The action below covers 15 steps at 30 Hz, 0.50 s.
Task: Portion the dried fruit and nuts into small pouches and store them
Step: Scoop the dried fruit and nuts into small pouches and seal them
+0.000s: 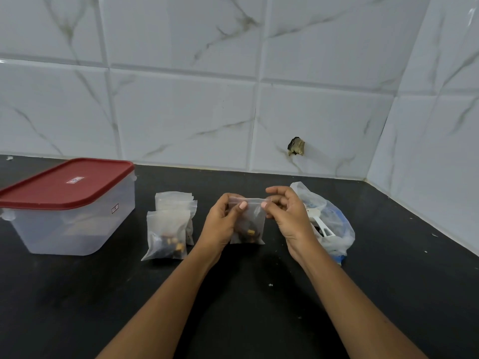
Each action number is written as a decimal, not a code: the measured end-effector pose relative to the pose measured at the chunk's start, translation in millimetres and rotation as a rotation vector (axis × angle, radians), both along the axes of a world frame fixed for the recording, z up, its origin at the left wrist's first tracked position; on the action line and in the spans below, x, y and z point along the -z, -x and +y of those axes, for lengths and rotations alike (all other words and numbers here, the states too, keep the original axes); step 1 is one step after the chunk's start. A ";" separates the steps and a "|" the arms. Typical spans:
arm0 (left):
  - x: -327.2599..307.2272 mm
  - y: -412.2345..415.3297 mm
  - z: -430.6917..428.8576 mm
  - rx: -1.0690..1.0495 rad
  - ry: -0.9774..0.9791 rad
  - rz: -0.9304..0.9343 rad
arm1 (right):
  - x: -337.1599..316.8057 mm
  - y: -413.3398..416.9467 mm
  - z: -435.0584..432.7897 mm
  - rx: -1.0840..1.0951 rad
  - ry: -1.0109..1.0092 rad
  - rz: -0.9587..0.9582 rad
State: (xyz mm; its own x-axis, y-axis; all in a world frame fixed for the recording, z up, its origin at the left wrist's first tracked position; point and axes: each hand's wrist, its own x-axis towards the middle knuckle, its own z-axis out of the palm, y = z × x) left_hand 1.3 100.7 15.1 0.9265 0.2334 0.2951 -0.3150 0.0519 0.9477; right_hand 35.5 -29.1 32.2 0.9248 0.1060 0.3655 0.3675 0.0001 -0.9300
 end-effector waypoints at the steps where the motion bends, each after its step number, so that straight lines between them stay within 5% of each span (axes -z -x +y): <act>1: 0.4 -0.8 0.2 -0.028 -0.022 0.002 | 0.3 -0.1 0.6 0.003 0.013 -0.003; 8: 3.7 -5.5 0.9 -0.116 -0.078 0.030 | 3.9 2.9 4.5 -0.088 0.111 -0.001; 15: 2.7 -5.8 -0.4 -0.167 -0.088 0.022 | 3.1 6.6 12.4 0.098 0.172 -0.091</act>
State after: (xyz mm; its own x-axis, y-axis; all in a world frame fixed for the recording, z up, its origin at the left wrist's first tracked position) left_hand 7.1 100.2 12.4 0.8835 0.3585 0.3015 -0.2915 -0.0831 0.9530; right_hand 29.0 -16.7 29.2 0.8979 0.0855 0.4318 0.4401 -0.1954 -0.8764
